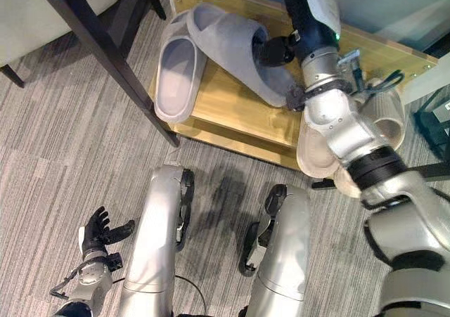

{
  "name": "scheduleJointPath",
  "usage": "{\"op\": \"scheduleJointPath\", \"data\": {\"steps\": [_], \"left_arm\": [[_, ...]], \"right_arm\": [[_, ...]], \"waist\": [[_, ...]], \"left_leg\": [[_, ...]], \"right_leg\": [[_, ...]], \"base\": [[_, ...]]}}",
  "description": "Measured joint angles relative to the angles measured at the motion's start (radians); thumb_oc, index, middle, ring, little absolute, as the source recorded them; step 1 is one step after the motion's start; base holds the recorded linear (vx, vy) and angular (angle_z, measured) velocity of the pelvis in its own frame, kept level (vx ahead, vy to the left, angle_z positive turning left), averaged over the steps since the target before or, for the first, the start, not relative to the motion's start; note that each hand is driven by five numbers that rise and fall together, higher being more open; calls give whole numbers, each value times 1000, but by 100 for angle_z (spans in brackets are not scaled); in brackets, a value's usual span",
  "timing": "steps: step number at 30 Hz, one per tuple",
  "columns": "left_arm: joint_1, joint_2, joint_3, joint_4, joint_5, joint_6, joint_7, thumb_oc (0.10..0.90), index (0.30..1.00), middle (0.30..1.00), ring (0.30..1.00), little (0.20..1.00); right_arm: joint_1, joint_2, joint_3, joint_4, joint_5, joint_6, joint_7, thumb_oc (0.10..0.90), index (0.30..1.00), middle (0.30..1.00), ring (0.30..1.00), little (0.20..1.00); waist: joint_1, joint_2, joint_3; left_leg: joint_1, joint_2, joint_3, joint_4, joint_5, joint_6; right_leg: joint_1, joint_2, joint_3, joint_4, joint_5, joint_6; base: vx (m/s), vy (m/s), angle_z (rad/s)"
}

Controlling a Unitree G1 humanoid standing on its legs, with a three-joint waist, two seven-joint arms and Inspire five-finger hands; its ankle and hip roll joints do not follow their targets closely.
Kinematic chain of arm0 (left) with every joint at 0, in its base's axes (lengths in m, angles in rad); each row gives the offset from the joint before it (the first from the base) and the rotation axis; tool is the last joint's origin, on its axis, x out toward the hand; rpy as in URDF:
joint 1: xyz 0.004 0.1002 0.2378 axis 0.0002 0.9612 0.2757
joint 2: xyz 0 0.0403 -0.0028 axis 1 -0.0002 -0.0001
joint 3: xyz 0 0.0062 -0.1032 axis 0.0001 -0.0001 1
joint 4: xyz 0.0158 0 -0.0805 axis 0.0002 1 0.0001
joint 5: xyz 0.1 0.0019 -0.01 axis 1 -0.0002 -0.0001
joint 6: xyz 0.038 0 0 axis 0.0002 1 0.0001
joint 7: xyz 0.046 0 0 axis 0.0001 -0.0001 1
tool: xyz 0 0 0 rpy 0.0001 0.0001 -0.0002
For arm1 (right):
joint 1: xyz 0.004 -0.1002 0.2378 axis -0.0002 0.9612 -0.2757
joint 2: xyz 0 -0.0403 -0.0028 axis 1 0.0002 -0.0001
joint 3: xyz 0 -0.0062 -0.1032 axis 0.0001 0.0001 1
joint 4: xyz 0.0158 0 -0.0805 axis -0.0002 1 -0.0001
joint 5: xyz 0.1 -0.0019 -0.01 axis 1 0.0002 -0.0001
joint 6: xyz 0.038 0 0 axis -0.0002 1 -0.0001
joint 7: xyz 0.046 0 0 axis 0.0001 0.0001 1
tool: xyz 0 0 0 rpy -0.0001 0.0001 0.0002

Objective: Arrange the slippers neatly on the shoe rack.

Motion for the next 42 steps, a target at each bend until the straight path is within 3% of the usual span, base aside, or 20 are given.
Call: {"op": "scheduleJointPath", "data": {"steps": [2, 14, 17, 19, 22, 24, 31, 42], "left_arm": [[0, 3, -1, 0, -2, 3, -25, 800, 900, 900, 900, 900], [-5, 4, -8, 33, 6, 27, -62, 800, 900, 900, 900, 900], [-5, 5, -8, 38, 28, 27, -61, 800, 900, 900, 900, 900], [-7, 5, -9, 29, 41, 26, -61, 800, 900, 900, 900, 900], [-10, 5, -7, 27, 46, 25, -60, 800, 900, 900, 900, 900], [-10, 2, -7, 15, 48, 25, -58, 800, 900, 900, 900, 900], [-12, 0, -8, 27, 76, 25, -52, 800, 900, 900, 900, 900], [-15, -1, -7, 31, 87, 25, -34, 800, 900, 900, 900, 900]], "right_arm": [[-20, -85, 70, -47, -1, 2, 57, 800, 900, 900, 900, 900], [-21, -75, 69, -62, -28, 21, 71, 800, 900, 900, 900, 900], [6, -75, 28, -108, -42, 16, 68, 800, 900, 900, 900, 900], [124, -63, -108, -222, -18, -22, 40, 800, 900, 900, 900, 900], [161, -61, -131, -269, -1, -41, 32, 800, 900, 900, 900, 900], [298, -17, -259, -342, 0, -67, 4, 800, 900, 900, 900, 900], [417, 34, -300, -324, -1, -70, -35, 800, 900, 900, 900, 900], [458, 53, -300, -339, -5, -69, -16, 800, 900, 900, 900, 900]], "waist": [[2, -6, -1], [-12, -14, -2], [-24, -14, -2], [-30, -14, -2], [-37, -14, -2], [-34, -14, -2], [-57, -15, -2], [-54, -15, -2]], "left_leg": [[-7, 7, 0, 14, -6, -3], [-12, 17, -1, 21, -10, -4], [-11, 18, 1, 21, -11, -3], [-10, 20, 2, 21, -14, -2], [-8, 21, 2, 21, -15, -2], [-7, 18, 0, 20, -16, -5], [-4, 21, 2, 21, -19, -6], [-4, 30, 2, 22, -22, -8]], "right_leg": [[-8, 3, 4, 11, 0, 0], [-19, 11, 5, 20, 0, 0], [-20, 11, 7, 19, 0, 0], [-22, 13, 9, 19, 0, 0], [-20, 16, 9, 20, 0, 0], [-19, 16, 6, 20, -2, -3], [-23, 19, 10, 21, -4, -7], [-26, 23, 11, 25, -4, -7]], "base": [[9, 21, -9], [1, 3, -1], [0, 0, 0], [-5, -3, -2], [-3, -2, -1], [0, 0, 0], [0, 0, 0], [0, 0, 0]]}}
